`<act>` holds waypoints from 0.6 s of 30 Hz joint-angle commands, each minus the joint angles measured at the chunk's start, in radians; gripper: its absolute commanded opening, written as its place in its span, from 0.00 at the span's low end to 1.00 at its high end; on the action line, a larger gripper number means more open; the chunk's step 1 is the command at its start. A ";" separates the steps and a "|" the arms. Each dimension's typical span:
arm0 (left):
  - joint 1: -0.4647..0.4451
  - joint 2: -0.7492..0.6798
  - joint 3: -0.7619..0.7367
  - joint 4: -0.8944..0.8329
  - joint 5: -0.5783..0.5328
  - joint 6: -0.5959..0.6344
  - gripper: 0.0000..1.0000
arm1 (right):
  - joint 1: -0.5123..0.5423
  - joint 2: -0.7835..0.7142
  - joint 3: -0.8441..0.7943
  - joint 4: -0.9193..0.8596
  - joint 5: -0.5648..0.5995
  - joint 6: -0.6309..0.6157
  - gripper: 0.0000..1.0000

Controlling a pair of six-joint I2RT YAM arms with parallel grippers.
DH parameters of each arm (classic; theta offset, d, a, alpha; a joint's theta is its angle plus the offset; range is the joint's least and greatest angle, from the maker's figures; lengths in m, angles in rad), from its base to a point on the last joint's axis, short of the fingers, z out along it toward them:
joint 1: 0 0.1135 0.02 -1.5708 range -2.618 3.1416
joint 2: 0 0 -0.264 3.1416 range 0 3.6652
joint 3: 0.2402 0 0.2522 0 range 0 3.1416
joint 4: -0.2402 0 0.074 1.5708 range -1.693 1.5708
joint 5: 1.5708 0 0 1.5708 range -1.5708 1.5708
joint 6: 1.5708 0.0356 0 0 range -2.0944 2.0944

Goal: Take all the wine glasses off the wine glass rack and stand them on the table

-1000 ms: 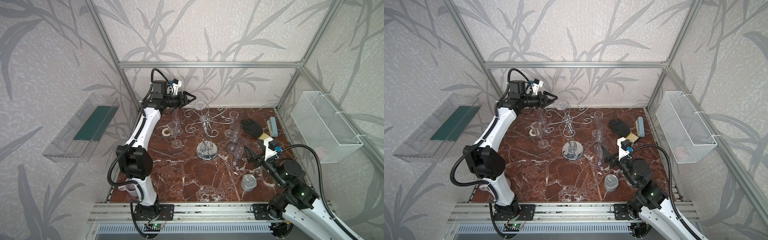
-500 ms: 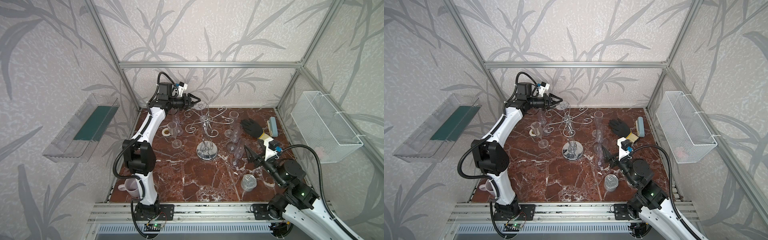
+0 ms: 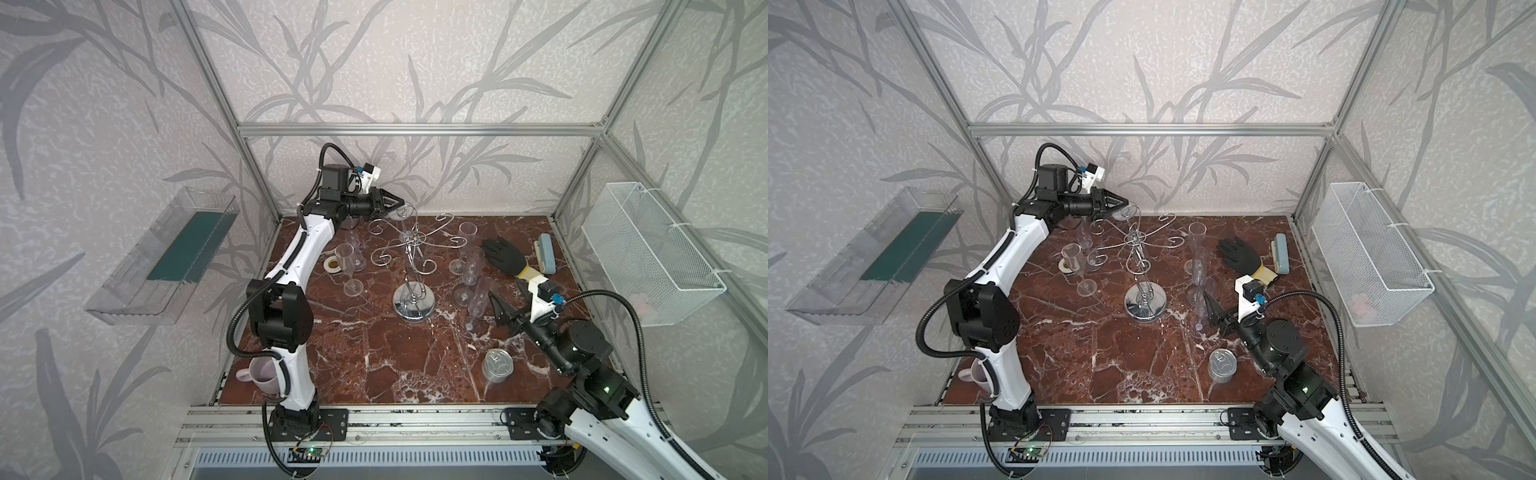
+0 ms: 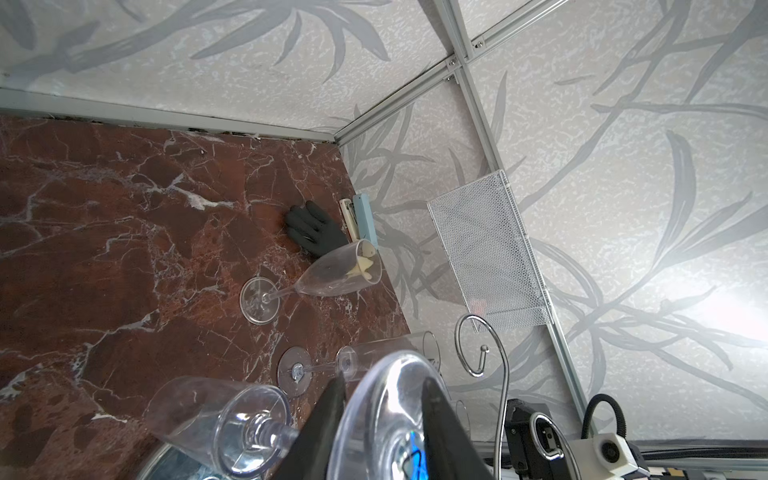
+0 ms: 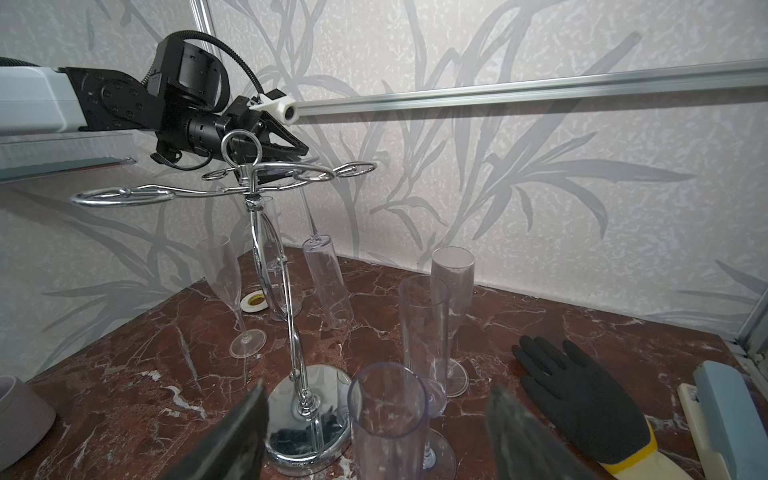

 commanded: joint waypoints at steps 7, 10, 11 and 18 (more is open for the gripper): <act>0.000 -0.020 0.003 0.006 0.003 0.007 0.23 | -0.005 -0.019 -0.007 0.003 0.008 0.016 0.81; 0.001 -0.020 0.004 0.007 -0.003 0.005 0.20 | -0.005 -0.019 -0.009 0.007 0.008 0.019 0.81; 0.001 -0.021 0.005 0.007 -0.006 0.005 0.19 | -0.005 -0.020 -0.009 0.008 0.008 0.020 0.81; 0.002 -0.026 0.005 0.019 -0.016 -0.008 0.11 | -0.005 -0.022 -0.015 0.013 0.011 0.019 0.81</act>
